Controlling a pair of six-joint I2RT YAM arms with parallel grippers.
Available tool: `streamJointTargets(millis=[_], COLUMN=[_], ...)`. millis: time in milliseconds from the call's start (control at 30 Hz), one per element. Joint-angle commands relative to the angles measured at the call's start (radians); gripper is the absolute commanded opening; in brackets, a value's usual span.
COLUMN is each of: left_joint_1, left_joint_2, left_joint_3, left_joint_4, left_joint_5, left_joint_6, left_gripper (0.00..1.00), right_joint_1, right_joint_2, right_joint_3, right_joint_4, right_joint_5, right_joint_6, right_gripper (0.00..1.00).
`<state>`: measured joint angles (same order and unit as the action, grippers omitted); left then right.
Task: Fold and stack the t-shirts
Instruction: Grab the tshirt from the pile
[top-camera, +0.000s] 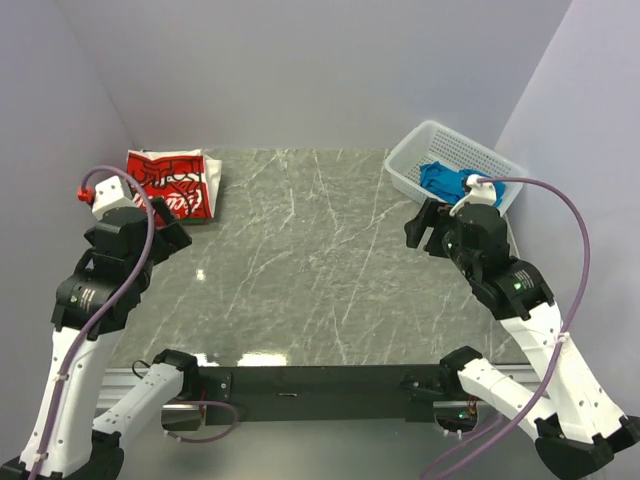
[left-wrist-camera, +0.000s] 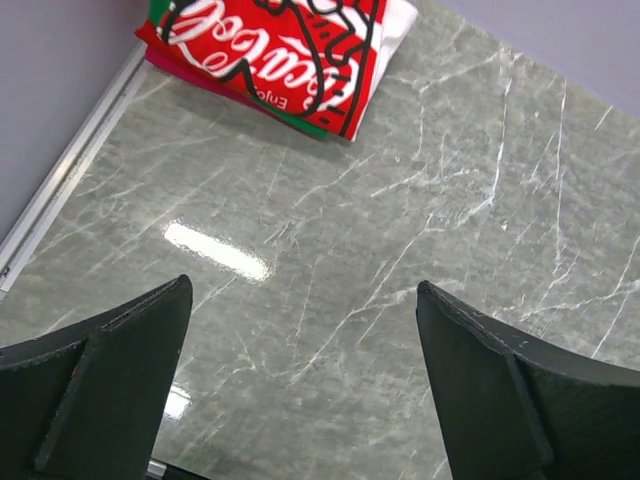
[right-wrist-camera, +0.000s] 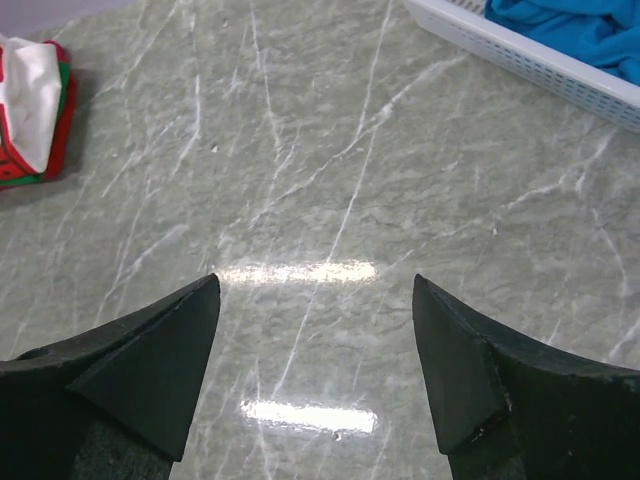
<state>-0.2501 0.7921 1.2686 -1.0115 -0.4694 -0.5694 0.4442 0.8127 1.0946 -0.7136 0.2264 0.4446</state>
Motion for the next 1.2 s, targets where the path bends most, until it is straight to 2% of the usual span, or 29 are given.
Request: streamJointTargets(millis=[0,67,133,200,300,400,533,633,800,1033,1167], left_joint_1=[-0.002,-0.002,-0.002,-0.002,-0.002,-0.003,-0.002,-0.002,-0.002,-0.002,-0.002], left_joint_2=[-0.008,-0.019,-0.042,-0.057,-0.079,-0.068,-0.015,-0.01,-0.054,-0.068,-0.083], left_joint_3=[0.075,0.089,0.09,0.084,0.043,0.012,0.011,-0.001,-0.037,-0.035,-0.052], left_joint_4=[-0.036,-0.049,-0.029,0.008,0.1,0.142,0.129,0.132,0.12,0.073,-0.004], left_joint_5=[-0.041,-0.09,-0.094,-0.068,0.009,0.07,0.08,0.08,0.003,-0.011,-0.058], left_joint_6=[0.005,0.009,0.008,0.003,0.014,-0.007,-0.098,-0.133,-0.175,-0.147,-0.24], left_gripper=[0.99,0.99,0.99,0.99,0.99,0.99,0.99,0.99,0.99,0.99,0.99], right_joint_1=[-0.006,-0.005,-0.006,-0.006,-0.021,-0.079,-0.302,-0.407,-0.492,-0.561,-0.564], right_joint_2=[-0.001,0.014,0.046,0.06,0.052,0.088,0.216,0.323,0.528,0.802,0.963], right_joint_3=[0.073,0.111,0.201,0.263,0.294,0.29,0.307,0.315,0.399,0.536,0.652], right_joint_4=[0.006,-0.009,-0.099,-0.2,-0.213,-0.164,-0.06,0.015,0.065,0.109,0.08], right_joint_5=[0.051,0.082,0.137,0.233,0.294,0.249,0.072,-0.002,-0.033,-0.075,-0.071], right_joint_6=[-0.009,-0.026,-0.049,-0.063,-0.104,-0.142,-0.127,-0.121,-0.158,-0.118,-0.133], right_gripper=[0.84,0.84,0.85,0.89,0.96,0.97,0.96,0.95,0.93,0.89,0.88])
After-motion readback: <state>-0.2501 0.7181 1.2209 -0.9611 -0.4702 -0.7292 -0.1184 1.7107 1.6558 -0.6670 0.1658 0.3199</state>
